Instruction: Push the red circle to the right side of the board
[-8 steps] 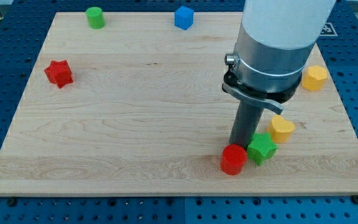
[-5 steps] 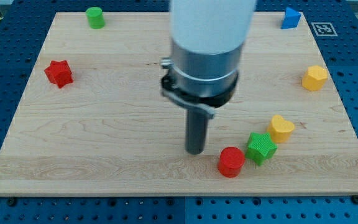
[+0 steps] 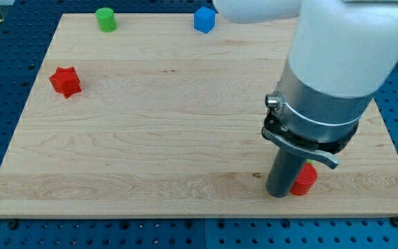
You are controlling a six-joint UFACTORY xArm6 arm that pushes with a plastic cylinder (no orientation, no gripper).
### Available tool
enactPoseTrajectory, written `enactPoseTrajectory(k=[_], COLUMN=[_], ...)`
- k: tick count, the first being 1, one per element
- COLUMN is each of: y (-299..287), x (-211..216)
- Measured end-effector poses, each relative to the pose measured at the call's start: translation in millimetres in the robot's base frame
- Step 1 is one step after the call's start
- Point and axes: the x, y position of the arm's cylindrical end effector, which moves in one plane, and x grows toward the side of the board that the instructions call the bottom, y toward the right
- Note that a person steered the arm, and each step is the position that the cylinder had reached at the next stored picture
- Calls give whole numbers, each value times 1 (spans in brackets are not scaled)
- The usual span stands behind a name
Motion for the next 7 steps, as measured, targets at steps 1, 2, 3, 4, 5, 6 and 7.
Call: enactPoseTrajectory(k=[1, 2, 3, 4, 5, 6, 7], y=[0, -7, 5, 37, 63, 70, 70], x=[-1, -9, -13, -13, -13, -13, -13])
